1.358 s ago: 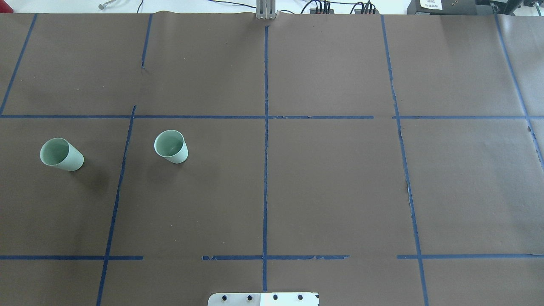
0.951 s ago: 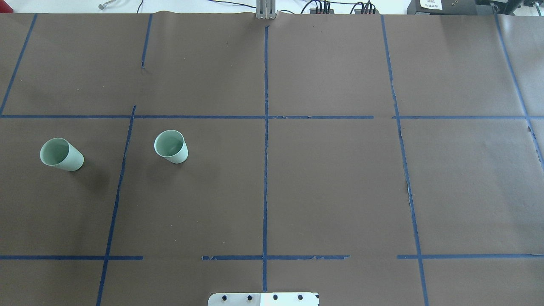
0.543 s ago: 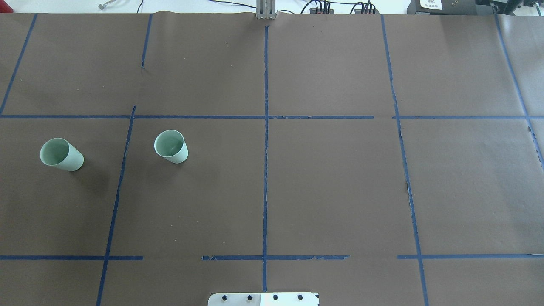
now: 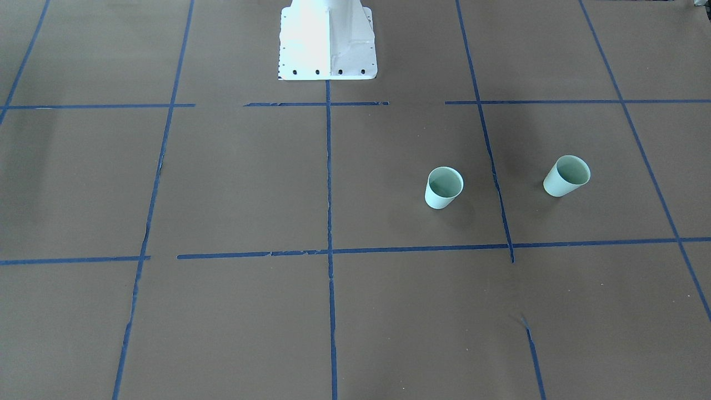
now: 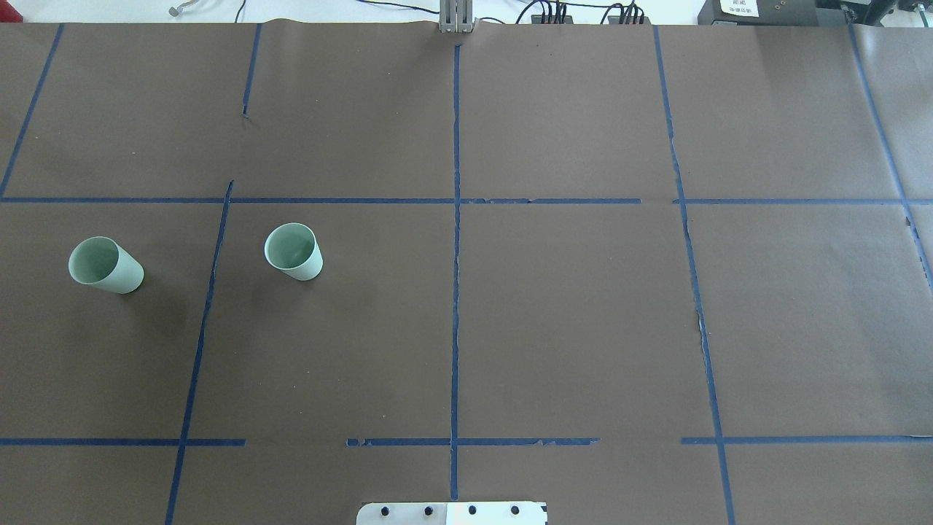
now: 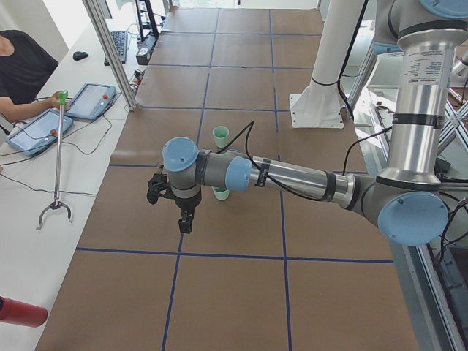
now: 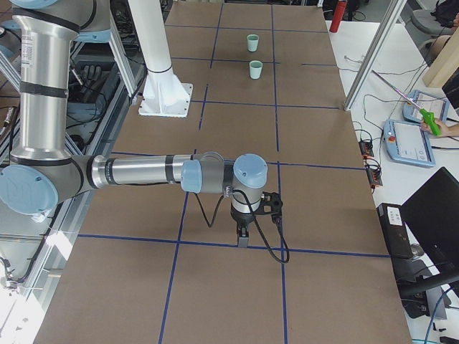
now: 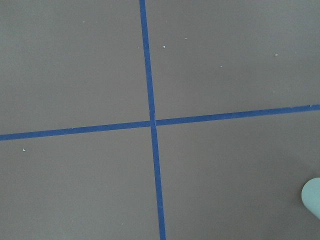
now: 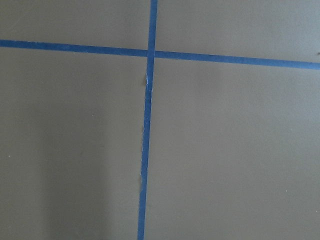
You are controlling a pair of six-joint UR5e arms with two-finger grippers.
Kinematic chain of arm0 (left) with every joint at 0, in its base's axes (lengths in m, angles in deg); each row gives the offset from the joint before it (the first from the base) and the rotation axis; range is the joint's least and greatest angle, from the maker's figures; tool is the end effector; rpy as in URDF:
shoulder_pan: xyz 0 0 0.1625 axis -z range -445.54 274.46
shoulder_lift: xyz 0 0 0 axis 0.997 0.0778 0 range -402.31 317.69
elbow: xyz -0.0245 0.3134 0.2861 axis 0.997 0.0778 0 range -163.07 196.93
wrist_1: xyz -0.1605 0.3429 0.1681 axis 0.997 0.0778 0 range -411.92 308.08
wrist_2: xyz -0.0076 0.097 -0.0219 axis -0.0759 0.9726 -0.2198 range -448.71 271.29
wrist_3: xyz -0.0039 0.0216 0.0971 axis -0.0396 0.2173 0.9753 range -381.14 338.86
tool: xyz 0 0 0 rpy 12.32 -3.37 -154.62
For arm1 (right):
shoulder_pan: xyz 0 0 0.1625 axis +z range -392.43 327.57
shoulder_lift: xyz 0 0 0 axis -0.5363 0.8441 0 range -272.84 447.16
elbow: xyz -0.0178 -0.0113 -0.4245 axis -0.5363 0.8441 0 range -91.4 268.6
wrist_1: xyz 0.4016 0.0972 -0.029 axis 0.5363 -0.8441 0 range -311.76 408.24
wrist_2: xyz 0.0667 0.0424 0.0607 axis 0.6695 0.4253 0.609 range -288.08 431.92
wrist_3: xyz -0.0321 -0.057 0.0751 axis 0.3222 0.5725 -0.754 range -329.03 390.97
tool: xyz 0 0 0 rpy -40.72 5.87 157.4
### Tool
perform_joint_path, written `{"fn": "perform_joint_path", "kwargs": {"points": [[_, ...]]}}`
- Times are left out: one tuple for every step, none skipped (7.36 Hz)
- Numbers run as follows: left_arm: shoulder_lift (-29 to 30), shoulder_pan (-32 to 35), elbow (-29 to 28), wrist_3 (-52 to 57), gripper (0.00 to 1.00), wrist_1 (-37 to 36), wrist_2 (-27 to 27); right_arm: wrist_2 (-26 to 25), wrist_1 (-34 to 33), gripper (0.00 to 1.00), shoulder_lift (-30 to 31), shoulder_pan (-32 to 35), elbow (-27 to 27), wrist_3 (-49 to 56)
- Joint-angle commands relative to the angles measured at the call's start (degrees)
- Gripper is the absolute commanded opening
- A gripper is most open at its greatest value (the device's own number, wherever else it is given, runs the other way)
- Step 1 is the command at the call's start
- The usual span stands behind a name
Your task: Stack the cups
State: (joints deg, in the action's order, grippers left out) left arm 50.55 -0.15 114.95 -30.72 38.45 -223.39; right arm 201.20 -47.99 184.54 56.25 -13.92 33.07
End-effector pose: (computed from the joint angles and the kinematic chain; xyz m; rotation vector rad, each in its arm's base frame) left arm -0.0216 -0.5213 0.5630 0.0889 0.7941 -0.0055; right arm 0.0602 -0.4356 0.6278 -0.0137 -0.6857 -0.0508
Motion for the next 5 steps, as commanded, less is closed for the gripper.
{"fn": "perform_joint_path", "kwargs": {"points": [[-1.44,-7.04,0.15,-13.92,1.00,8.11,0.12,0.00,0.07,1.00,0.00,0.00,0.04,0.00],[-2.50,-10.56,0.07,-20.76,1.00,13.46,0.12,0.00,-0.01,1.00,0.00,0.00,0.04,0.00],[-3.38,-12.77,0.06,-25.44,1.00,17.17,0.21,0.00,-0.01,1.00,0.00,0.00,0.04,0.00],[-3.39,-15.49,0.15,-29.32,1.00,18.42,0.12,0.00,-0.01,1.00,0.00,0.00,0.04,0.00],[-3.30,-19.17,0.76,-33.71,1.00,20.52,0.38,0.00,-0.01,1.00,0.00,0.00,0.04,0.00]]}}
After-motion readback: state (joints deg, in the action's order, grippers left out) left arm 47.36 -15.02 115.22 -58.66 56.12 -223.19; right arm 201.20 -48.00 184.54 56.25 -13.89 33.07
